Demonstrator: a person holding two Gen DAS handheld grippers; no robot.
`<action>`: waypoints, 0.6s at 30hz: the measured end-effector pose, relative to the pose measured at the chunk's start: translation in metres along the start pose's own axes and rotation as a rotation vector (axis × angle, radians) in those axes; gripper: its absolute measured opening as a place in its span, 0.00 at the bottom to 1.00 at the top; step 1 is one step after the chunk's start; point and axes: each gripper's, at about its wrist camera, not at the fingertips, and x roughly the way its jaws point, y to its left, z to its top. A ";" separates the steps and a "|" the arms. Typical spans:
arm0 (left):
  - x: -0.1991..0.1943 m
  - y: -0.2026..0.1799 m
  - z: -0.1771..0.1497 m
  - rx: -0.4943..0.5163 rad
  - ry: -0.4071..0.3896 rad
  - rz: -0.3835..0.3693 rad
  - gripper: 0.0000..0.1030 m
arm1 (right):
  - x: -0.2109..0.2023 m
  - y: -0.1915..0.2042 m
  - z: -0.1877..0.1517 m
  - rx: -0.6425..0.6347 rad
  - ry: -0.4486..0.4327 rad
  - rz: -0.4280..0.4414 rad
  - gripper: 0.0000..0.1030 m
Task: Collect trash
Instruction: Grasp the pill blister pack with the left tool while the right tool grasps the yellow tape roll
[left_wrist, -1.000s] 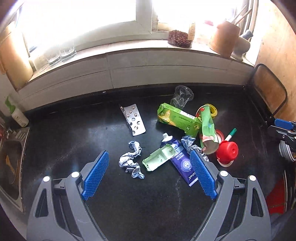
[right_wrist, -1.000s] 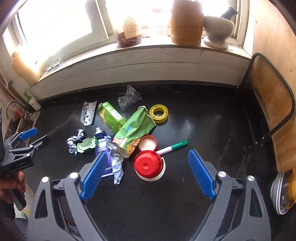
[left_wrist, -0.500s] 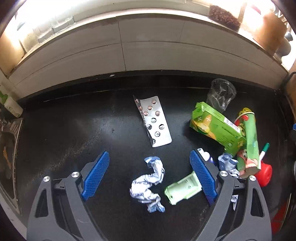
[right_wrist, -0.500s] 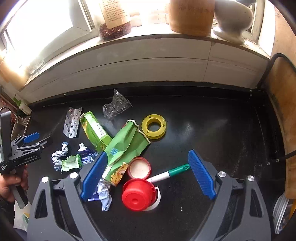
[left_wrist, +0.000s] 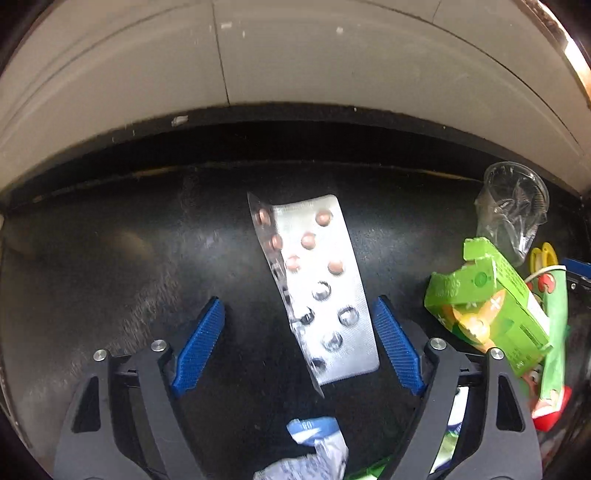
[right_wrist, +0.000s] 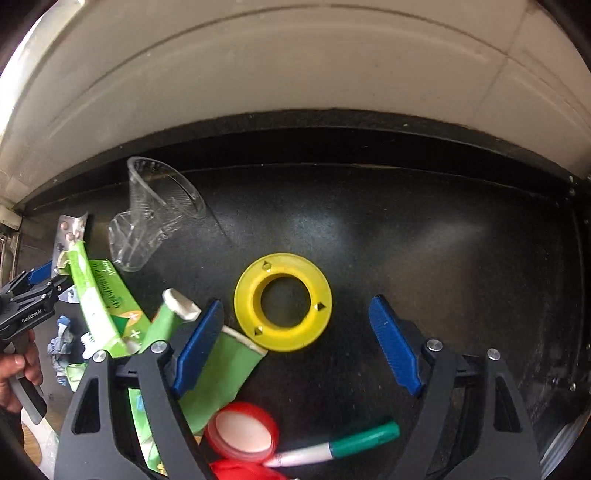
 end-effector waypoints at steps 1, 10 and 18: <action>0.000 -0.002 0.001 0.014 -0.004 0.007 0.77 | 0.004 0.000 0.001 0.000 0.004 0.000 0.76; -0.012 -0.009 0.010 0.034 -0.027 -0.040 0.40 | 0.003 0.011 -0.001 -0.049 -0.033 -0.072 0.53; -0.060 -0.005 0.005 0.026 -0.087 -0.065 0.40 | -0.039 0.006 -0.007 -0.018 -0.119 -0.100 0.53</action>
